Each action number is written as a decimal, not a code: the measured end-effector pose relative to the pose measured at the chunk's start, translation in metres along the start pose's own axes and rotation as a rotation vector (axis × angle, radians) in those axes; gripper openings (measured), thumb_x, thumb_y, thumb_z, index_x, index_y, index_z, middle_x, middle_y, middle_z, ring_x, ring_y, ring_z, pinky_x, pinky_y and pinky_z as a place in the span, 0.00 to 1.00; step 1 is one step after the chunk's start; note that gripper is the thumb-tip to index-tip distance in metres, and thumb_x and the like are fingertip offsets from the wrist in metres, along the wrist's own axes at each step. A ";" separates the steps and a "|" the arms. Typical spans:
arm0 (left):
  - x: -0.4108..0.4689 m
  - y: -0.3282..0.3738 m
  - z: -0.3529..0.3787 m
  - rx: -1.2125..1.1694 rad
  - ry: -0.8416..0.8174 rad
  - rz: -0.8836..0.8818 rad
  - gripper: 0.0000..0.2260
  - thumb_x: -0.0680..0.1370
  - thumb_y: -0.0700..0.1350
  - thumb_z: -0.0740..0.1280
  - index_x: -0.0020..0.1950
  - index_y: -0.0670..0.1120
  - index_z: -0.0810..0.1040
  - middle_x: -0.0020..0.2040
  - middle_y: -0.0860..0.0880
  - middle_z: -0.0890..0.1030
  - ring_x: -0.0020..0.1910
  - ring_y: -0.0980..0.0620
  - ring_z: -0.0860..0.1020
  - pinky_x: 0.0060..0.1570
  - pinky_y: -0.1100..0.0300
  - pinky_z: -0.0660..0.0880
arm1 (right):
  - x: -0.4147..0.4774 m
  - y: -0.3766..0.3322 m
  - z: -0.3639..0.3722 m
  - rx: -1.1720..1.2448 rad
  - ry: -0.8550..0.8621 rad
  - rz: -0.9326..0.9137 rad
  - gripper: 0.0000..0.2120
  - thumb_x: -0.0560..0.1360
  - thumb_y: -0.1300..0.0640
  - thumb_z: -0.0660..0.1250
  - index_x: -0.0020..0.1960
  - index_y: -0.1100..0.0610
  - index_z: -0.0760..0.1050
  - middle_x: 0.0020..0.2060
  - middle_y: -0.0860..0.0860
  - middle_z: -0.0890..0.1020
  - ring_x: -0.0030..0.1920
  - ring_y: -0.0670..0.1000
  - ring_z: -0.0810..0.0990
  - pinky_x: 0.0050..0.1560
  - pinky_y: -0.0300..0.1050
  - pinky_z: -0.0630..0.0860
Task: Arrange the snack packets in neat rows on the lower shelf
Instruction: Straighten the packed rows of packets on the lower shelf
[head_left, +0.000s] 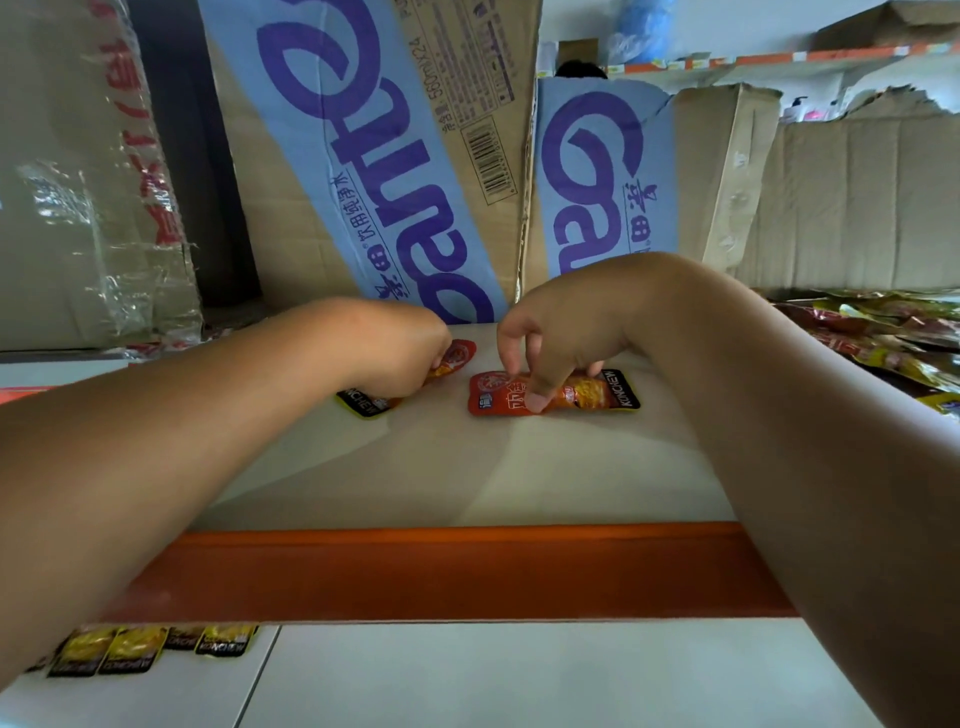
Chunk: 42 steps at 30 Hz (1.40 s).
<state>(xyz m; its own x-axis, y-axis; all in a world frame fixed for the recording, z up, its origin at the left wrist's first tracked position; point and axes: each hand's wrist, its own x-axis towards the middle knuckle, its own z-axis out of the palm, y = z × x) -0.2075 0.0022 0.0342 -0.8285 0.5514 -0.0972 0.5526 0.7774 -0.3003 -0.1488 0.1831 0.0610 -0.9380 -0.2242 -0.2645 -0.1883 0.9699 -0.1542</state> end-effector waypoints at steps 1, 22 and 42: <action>0.000 0.001 0.000 0.016 0.002 0.002 0.07 0.79 0.36 0.60 0.49 0.45 0.76 0.45 0.45 0.78 0.38 0.50 0.71 0.36 0.59 0.67 | 0.000 0.000 0.000 0.004 0.001 0.003 0.14 0.69 0.46 0.78 0.50 0.41 0.76 0.52 0.51 0.82 0.48 0.51 0.81 0.41 0.43 0.77; -0.009 -0.007 0.011 -0.181 0.188 0.182 0.14 0.79 0.37 0.64 0.57 0.56 0.75 0.55 0.54 0.76 0.52 0.51 0.75 0.55 0.50 0.76 | 0.001 -0.018 0.002 0.096 0.015 0.146 0.04 0.80 0.60 0.66 0.48 0.59 0.77 0.34 0.52 0.76 0.32 0.49 0.74 0.34 0.40 0.75; -0.016 -0.005 0.006 -0.195 0.186 0.153 0.14 0.81 0.39 0.63 0.62 0.54 0.78 0.57 0.53 0.78 0.53 0.51 0.76 0.56 0.51 0.77 | 0.007 -0.030 0.008 0.123 -0.041 0.285 0.09 0.82 0.61 0.64 0.60 0.63 0.77 0.44 0.55 0.75 0.37 0.50 0.72 0.37 0.41 0.73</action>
<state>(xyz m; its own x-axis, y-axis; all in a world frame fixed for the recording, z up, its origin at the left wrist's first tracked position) -0.1971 -0.0125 0.0311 -0.7136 0.6985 0.0540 0.6915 0.7146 -0.1061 -0.1472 0.1515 0.0565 -0.9351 0.0492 -0.3510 0.1194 0.9761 -0.1815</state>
